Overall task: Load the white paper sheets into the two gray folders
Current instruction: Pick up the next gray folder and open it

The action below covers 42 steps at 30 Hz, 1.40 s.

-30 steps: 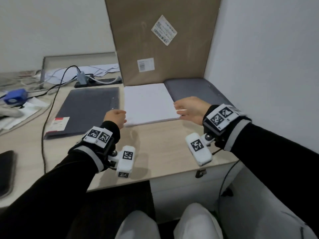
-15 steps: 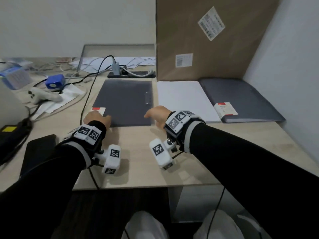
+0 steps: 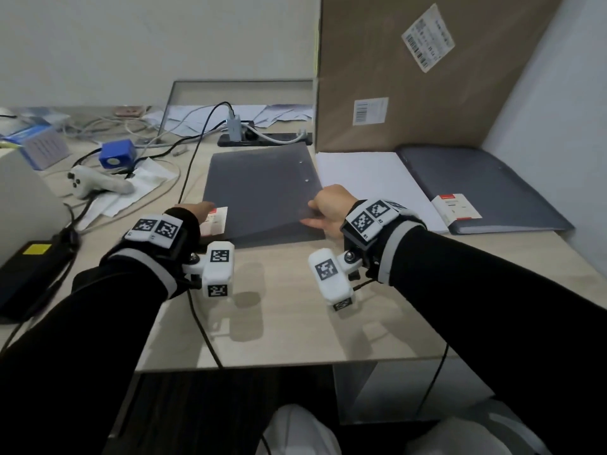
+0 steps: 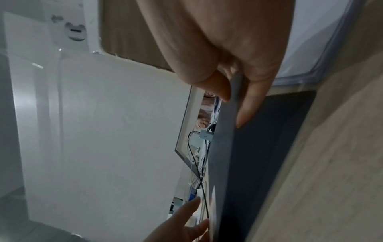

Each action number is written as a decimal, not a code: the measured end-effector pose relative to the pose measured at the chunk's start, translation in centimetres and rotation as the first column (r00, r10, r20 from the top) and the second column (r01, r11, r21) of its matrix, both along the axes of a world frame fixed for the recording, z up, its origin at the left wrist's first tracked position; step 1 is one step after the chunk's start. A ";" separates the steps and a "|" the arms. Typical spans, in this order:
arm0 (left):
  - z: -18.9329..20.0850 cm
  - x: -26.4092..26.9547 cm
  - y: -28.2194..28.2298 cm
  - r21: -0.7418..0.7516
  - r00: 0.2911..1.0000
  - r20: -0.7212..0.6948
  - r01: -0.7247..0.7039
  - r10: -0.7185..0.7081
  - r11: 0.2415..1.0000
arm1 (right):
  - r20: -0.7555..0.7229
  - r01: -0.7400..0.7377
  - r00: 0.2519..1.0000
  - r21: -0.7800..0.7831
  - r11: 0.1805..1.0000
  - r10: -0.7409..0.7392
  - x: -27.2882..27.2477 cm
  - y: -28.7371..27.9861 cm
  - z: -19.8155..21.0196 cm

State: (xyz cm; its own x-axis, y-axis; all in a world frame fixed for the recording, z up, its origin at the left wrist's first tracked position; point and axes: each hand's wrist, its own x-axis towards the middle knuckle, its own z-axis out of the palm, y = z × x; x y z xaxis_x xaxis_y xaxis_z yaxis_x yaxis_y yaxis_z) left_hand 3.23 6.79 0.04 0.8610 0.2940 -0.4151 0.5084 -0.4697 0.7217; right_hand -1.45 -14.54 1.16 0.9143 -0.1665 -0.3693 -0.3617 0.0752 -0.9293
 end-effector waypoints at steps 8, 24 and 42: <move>0.8 -2.2 -1.4 -0.172 0.999 -0.013 0.031 -0.034 0.985 | 0.260 0.045 0.964 0.019 0.999 -0.049 -2.4 0.0 2.2; 0.9 -7.7 -1.6 -0.155 0.951 0.120 0.303 -0.286 0.940 | 0.387 -0.072 0.920 0.031 0.997 0.054 -5.9 -0.1 5.8; 0.3 -8.0 -1.0 -0.365 0.911 0.399 0.059 0.099 0.929 | 0.408 -0.131 0.908 0.070 0.989 0.091 -6.3 -0.3 6.6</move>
